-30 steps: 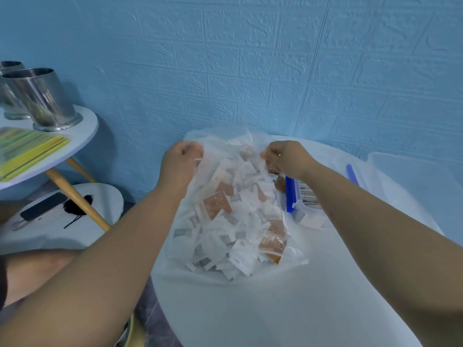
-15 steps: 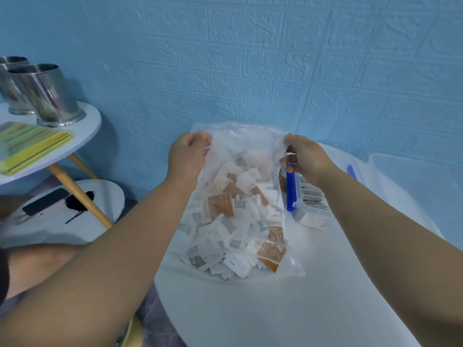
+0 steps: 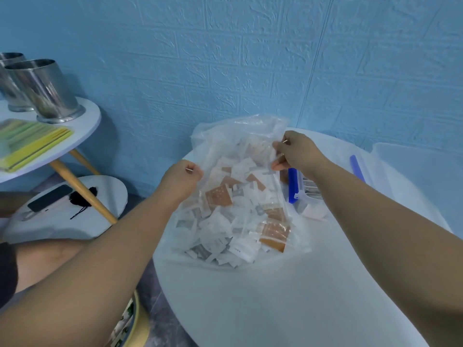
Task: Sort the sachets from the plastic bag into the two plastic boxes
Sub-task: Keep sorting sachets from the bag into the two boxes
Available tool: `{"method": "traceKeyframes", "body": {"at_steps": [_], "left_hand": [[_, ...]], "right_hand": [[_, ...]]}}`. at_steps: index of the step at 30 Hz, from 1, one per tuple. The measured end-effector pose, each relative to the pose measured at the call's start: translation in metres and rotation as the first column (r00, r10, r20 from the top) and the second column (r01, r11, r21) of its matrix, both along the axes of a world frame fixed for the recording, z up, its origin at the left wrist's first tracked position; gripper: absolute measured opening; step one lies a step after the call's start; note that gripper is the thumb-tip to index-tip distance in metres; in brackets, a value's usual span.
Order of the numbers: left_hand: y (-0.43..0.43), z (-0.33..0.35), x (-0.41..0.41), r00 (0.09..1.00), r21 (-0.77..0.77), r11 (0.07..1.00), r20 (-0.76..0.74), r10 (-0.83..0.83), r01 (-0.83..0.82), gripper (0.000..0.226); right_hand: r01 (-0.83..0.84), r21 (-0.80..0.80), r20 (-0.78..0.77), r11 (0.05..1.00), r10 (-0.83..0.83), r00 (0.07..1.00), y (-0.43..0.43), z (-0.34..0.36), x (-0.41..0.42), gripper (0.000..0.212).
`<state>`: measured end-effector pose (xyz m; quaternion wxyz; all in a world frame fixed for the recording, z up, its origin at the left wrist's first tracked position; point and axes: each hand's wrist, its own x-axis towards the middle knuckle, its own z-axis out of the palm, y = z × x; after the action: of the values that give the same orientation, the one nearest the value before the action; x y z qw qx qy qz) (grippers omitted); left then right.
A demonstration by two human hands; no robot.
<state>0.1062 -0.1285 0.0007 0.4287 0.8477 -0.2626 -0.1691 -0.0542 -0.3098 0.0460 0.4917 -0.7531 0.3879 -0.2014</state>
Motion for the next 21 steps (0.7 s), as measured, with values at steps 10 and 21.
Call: {"method": "traceKeyframes", "body": {"at_steps": [10, 21], "left_hand": [[-0.024, -0.009, -0.001, 0.995, -0.207, 0.975, -0.083, 0.061, -0.077, 0.022], [0.056, 0.017, -0.082, 0.903, -0.354, 0.904, 0.422, -0.074, 0.239, 0.008]], "right_hand": [[-0.084, 0.132, -0.025, 0.988, 0.088, 0.996, 0.001, -0.012, 0.007, 0.046], [-0.366, -0.24, 0.036, 0.899, 0.385, 0.922, 0.097, 0.005, -0.065, 0.011]]}}
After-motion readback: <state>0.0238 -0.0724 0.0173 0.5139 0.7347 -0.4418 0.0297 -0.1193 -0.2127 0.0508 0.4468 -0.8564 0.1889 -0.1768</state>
